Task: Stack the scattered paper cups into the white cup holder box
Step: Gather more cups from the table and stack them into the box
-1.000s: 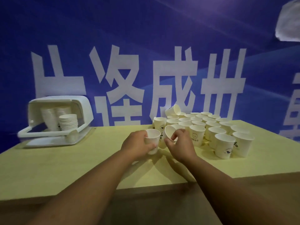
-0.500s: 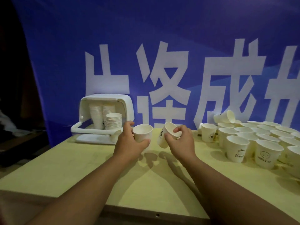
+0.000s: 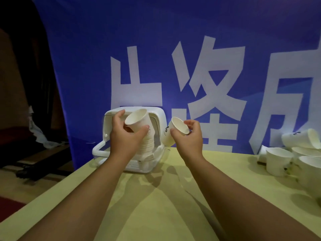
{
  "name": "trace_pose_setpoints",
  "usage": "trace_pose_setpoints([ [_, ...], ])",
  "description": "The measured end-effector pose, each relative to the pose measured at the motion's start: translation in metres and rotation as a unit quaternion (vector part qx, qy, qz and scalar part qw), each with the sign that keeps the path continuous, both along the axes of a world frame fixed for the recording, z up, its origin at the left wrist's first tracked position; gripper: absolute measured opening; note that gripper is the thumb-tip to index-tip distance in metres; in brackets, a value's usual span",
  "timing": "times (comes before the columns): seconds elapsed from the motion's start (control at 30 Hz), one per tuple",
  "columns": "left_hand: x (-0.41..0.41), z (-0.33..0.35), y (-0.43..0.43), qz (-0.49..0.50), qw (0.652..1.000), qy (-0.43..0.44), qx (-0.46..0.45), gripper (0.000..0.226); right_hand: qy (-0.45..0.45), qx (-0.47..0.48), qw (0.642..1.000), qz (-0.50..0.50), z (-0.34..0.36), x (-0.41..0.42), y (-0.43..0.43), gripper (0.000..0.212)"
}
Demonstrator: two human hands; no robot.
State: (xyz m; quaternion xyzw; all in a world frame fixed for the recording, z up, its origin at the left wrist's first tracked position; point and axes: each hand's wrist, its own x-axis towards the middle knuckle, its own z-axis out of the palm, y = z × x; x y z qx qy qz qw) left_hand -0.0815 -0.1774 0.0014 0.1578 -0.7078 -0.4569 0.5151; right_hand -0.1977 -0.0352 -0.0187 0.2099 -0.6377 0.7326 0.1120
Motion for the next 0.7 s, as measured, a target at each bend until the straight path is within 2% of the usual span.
trace_pose_setpoints([
  [0.17, -0.019, 0.002, -0.026, 0.012, 1.0, 0.022, 0.018, 0.075, -0.011, -0.067, 0.998, 0.019, 0.02, -0.014, -0.037, 0.058],
  [0.3, -0.027, -0.023, -0.038, 0.001, 1.0, 0.007, 0.028, 0.069, -0.033, -0.104, 0.993, 0.039, 0.019, -0.021, -0.053, 0.065],
  [0.4, -0.032, -0.035, -0.044, -0.008, 1.0, -0.007, 0.024, 0.071, -0.027, -0.107, 0.993, 0.044, 0.013, -0.025, -0.054, 0.064],
  [0.53, -0.036, -0.027, -0.044, -0.014, 0.999, -0.019, 0.021, 0.063, -0.029, -0.123, 0.991, 0.036, 0.015, -0.03, -0.049, 0.058],
  [0.7, -0.039, -0.025, -0.042, -0.013, 0.996, -0.081, -0.032, 0.066, 0.004, -0.099, 0.994, 0.041, 0.02, -0.027, -0.052, 0.058],
])
